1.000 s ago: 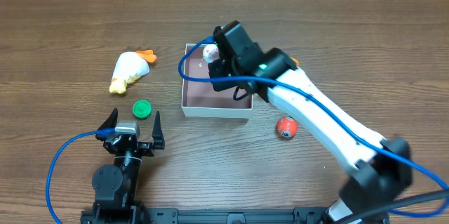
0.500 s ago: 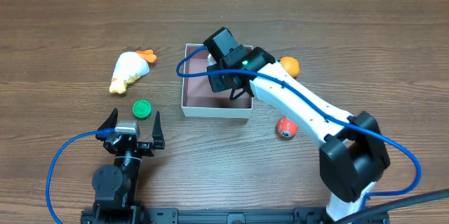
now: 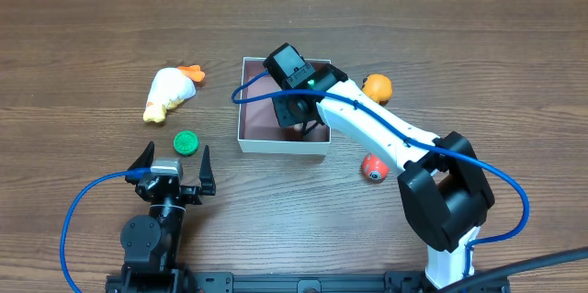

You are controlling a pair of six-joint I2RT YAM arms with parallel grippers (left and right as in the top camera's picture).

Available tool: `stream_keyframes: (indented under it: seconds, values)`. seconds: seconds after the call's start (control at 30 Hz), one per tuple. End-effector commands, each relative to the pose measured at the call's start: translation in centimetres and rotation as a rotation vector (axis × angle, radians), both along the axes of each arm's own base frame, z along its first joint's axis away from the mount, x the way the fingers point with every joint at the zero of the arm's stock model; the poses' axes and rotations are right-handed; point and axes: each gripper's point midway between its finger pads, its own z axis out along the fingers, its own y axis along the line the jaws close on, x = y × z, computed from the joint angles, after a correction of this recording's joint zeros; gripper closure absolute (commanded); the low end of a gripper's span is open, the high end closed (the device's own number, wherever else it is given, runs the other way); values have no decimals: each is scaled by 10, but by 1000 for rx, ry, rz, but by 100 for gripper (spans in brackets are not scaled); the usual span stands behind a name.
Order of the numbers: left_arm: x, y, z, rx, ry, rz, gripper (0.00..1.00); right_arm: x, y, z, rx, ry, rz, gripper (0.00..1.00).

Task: Pack container
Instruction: 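Carry the rattle drum into the box and release it, then move right gripper to the orange dinosaur and grasp it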

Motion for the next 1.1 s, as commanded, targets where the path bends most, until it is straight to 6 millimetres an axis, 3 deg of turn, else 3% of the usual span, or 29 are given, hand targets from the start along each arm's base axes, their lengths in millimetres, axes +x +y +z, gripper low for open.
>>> stream_keyframes:
  seconds: [0.0, 0.13, 0.3, 0.4, 0.53, 0.67, 0.8, 0.9, 1.07]
  values:
    - [0, -1, -1, 18, -6, -9, 0, 3, 0, 11, 11, -21, -8, 46]
    - [0, -1, -1, 18, -6, -9, 0, 8, 1, 39, 41, -78, -12, 46]
    - [0, -1, -1, 18, -6, -9, 0, 18, -19, 123, 35, -250, -67, 46]
    - [0, -1, -1, 18, -6, -9, 0, 18, -53, 171, 5, -357, -196, 41]
    - [0, -1, -1, 18, -6, -9, 0, 20, -110, 199, -35, -414, -398, 41]
    - [0, -1, -1, 18, -6, -9, 0, 31, -154, 181, -58, -343, -512, 36]
    - [0, -1, -1, 18, -6, -9, 0, 44, -185, 140, -40, -215, -589, 31]
    - [0, -1, -1, 18, -6, -9, 0, 50, -192, 108, 7, -112, -613, 31]
    - [0, -1, -1, 18, -6, -9, 0, 57, -185, 68, 32, -1, -597, 29]
